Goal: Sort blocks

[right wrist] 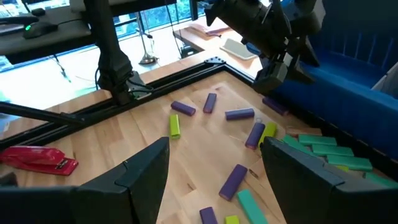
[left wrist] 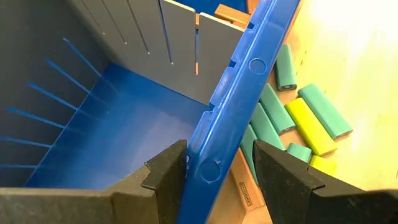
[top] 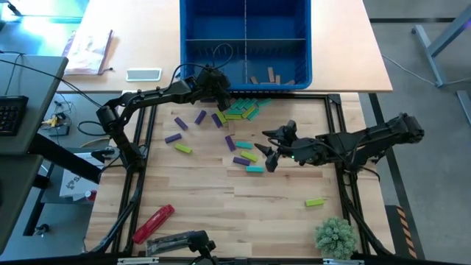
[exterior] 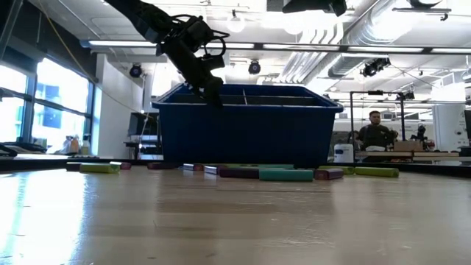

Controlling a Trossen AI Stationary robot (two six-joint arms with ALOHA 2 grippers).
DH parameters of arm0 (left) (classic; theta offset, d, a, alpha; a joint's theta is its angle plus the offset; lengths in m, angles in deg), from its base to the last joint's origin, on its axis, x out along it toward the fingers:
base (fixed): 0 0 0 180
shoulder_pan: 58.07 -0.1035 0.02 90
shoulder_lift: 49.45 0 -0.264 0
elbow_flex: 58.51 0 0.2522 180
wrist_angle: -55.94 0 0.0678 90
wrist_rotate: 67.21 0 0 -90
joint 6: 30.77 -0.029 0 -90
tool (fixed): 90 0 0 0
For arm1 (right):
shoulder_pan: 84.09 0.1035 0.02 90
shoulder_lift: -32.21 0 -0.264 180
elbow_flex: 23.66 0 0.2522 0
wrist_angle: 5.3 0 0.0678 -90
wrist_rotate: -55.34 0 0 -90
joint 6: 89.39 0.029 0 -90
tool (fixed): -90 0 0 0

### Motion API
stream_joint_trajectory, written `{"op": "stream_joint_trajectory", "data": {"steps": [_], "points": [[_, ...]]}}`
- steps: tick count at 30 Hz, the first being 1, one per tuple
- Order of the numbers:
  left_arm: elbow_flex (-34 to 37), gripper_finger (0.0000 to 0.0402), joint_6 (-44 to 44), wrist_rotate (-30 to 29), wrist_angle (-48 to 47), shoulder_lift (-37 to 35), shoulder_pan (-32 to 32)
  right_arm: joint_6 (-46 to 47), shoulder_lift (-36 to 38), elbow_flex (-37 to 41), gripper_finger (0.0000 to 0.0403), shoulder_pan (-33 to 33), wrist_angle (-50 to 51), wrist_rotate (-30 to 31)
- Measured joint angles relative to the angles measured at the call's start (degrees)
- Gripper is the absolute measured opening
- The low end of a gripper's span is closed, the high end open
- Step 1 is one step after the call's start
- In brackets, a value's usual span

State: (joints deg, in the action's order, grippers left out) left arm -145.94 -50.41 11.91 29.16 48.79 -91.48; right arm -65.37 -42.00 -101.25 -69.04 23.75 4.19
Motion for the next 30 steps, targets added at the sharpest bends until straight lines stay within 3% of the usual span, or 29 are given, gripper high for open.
{"op": "stream_joint_trajectory", "data": {"steps": [10, 18, 25, 30], "points": [[0.0, 0.0164, 0.0, 0.0, 0.0, 0.0, 0.0, -0.1, 0.0, 0.0, 0.0240, 0.0, -0.1, 0.0], [0.0, 0.0164, 0.0, 0.0, 0.0, 0.0, 0.0, -6.3, -0.9, 0.0, 0.0240, 0.0, -0.2, -6.2], [0.0, 0.0164, 0.0, 0.0, 0.0, 0.0, 0.0, -4.1, -8.8, 0.0, 0.0240, 0.5, -3.3, -13.0], [0.0, 0.0164, 0.0, 0.0, 0.0, 0.0, 0.0, -5.8, -17.5, 0.0, 0.0240, -0.5, -5.9, -13.9]]}}
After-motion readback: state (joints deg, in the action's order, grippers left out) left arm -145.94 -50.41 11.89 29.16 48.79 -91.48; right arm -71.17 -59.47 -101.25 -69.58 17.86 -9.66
